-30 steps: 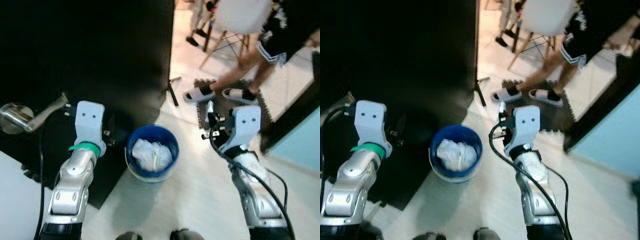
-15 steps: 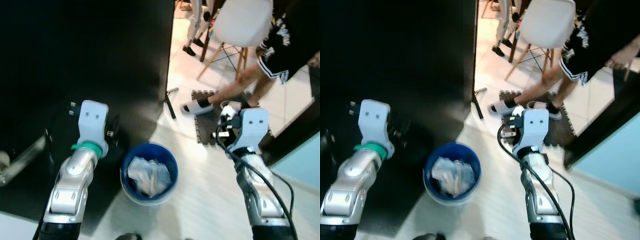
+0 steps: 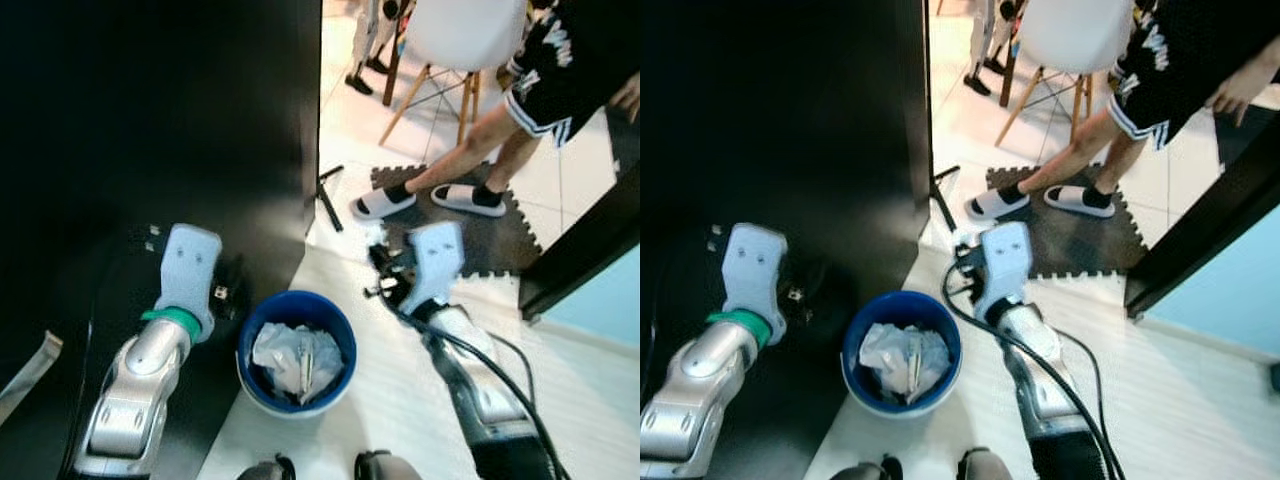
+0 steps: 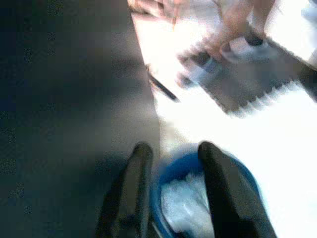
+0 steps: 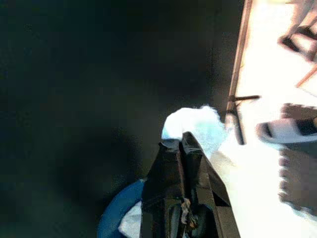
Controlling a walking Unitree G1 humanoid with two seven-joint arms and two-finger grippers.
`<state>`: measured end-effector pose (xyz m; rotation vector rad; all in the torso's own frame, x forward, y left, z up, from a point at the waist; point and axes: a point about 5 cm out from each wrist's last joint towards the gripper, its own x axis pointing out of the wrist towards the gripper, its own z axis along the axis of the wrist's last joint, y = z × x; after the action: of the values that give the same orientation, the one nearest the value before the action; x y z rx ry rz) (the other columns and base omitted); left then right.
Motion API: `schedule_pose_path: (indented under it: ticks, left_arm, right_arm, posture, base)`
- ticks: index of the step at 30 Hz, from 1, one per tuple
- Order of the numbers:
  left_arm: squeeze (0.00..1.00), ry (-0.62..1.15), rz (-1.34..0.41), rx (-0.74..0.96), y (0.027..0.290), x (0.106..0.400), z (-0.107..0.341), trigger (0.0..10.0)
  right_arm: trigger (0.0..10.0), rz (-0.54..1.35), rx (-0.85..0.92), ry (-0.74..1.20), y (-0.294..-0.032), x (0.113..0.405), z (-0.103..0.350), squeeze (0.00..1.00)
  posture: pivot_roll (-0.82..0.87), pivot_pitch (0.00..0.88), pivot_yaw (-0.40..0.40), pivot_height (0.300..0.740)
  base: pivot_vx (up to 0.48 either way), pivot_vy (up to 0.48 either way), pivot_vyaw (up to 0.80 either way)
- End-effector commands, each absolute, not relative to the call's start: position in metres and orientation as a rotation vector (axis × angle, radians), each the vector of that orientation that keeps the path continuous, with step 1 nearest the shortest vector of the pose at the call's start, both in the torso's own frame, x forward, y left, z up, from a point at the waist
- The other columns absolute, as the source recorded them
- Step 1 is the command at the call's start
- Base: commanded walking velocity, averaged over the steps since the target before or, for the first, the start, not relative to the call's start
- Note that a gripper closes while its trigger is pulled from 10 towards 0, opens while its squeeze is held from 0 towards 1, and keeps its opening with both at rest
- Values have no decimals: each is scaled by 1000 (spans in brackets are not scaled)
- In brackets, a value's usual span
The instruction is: Clean up the room
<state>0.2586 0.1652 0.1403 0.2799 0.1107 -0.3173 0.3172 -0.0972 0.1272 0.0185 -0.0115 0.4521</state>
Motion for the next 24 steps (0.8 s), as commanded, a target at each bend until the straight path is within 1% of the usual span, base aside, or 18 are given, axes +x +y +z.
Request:
schedule_pose_path:
  ticks: [1,2,4,5,7,9,11,12,14,15,17,19,20,21,22,24]
  left_arm:
    - [0,116,-408,296,159,250,140,10000]
    - [0,116,-408,296,159,250,140,10000]
    - [0,118,-565,315,152,230,145,10000]
    - [0,118,-565,315,152,230,145,10000]
    - [0,135,-636,283,152,209,154,10000]
    - [0,135,-636,283,152,209,154,10000]
    - [0,173,-629,204,155,181,162,10000]
    - [0,173,-629,204,155,181,162,10000]
    - [0,199,-613,154,155,161,166,10000]
    - [0,199,-613,154,155,161,166,10000]
    - [0,207,-583,106,149,143,171,10000]
    - [0,207,-583,106,149,143,171,10000]
    - [0,206,-561,81,147,136,173,10000]
    - [0,206,-561,81,147,136,173,10000]
    - [0,203,-546,69,145,131,173,10000]
    - [0,203,-546,69,145,131,173,10000]
  right_arm:
    - [10000,473,16,25,-93,317,115,0]
    - [10000,473,16,25,-93,317,115,0]
    - [10000,549,17,65,-77,322,103,0]
    - [10000,549,17,65,-77,322,103,0]
    - [10000,601,9,94,-64,325,94,0]
    - [10000,601,9,94,-64,325,94,0]
    - [10000,634,10,101,-49,329,93,0]
    - [10000,634,10,101,-49,329,93,0]
    - [10000,660,13,102,-37,331,94,0]
    - [10000,660,13,102,-37,331,94,0]
    - [10000,688,1,88,-25,334,98,0]
    - [10000,688,1,88,-25,334,98,0]
    - [10000,698,-9,77,-19,336,102,98]
    - [10000,698,-9,77,-19,336,102,98]
    - [10000,700,-12,66,-15,339,106,694]
    - [10000,700,-12,66,-15,339,106,694]
  posture:
    - [27,219,80,740]
    - [27,219,80,740]
    - [80,272,61,740]
    - [80,272,61,740]
    - [153,338,40,740]
    - [153,338,40,740]
    - [216,394,22,740]
    - [216,394,22,740]
    - [246,422,14,740]
    - [246,422,14,740]
    - [303,462,-5,740]
    - [303,462,-5,740]
    - [322,474,-13,740]
    - [322,474,-13,740]
    - [334,479,-20,740]
    - [334,479,-20,740]
  base:
    - [0,0,0]
    - [0,0,0]
    - [0,0,0]
    - [0,0,0]
    - [0,0,0]
    - [0,0,0]
    - [0,0,0]
    - [0,0,0]
    - [0,0,0]
    - [0,0,0]
    - [0,0,0]
    - [0,0,0]
    - [0,0,0]
    - [0,0,0]
    - [0,0,0]
    - [0,0,0]
